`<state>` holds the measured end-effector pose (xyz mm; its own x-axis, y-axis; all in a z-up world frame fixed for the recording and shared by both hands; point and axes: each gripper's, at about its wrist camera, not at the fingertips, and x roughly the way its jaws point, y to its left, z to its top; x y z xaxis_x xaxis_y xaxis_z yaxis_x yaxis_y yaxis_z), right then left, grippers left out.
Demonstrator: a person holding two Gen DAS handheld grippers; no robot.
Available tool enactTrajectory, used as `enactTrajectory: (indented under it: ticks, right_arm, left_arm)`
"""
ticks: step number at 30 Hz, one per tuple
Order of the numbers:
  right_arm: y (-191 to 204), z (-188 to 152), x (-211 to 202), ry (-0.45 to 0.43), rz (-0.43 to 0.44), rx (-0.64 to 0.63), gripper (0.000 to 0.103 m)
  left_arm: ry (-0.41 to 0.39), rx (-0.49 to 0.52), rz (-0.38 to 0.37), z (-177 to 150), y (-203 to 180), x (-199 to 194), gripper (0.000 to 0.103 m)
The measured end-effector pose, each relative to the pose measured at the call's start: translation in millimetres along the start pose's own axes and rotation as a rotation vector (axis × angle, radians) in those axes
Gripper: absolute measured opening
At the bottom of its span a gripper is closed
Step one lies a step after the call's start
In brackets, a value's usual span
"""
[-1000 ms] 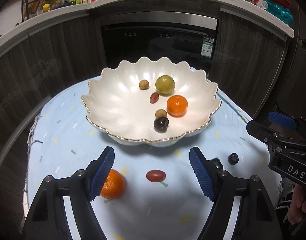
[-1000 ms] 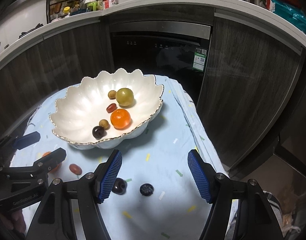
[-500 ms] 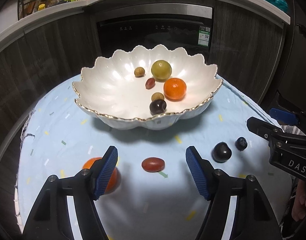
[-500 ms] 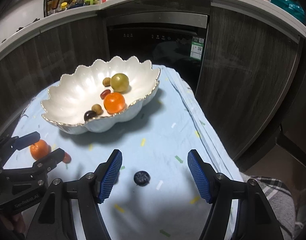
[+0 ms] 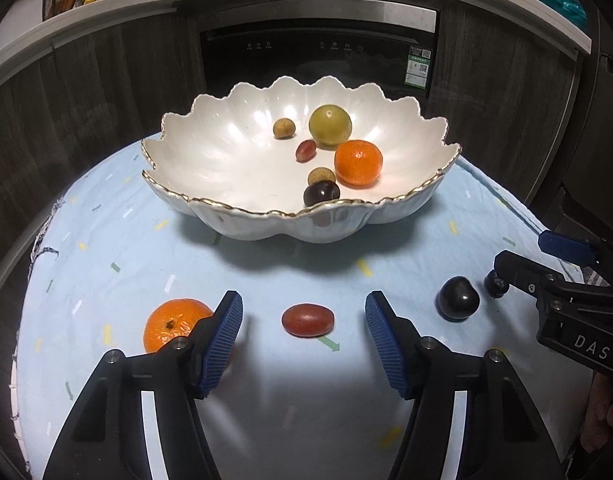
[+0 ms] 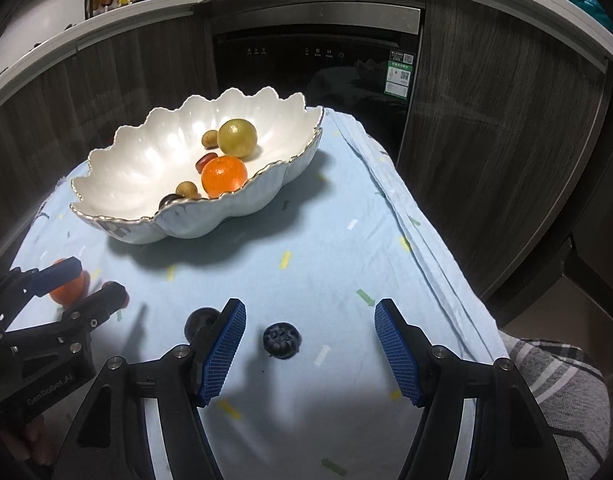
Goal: Organize fruits
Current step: 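Grasp the red date with the left tool while the right tool grasps a blueberry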
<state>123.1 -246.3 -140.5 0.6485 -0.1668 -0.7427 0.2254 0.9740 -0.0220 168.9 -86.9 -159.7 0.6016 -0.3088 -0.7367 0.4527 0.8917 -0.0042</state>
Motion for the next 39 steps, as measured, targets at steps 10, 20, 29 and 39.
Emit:
enactTrajectory:
  ticks: [10,20,29,39]
  right_arm:
    - [4,-3,9,0.038,0.017,-0.005,0.058]
    - [13,-7,16,0.078,0.045,-0.035,0.040]
    - [12,-9,19,0.095,0.049,-0.036,0.029]
    - [11,-8,19,0.094,0.057,-0.033,0.023]
  left_arm:
    - [0.043,-0.014,-0.005,-1,1,11,0.055]
    - [0.081,-0.038,-0.004,-3,5,19,0.044]
    - [0.082,-0.039,-0.011,-3,4,21,0.036]
    - [0.080,-0.036,-0.024,-3,2,19,0.029]
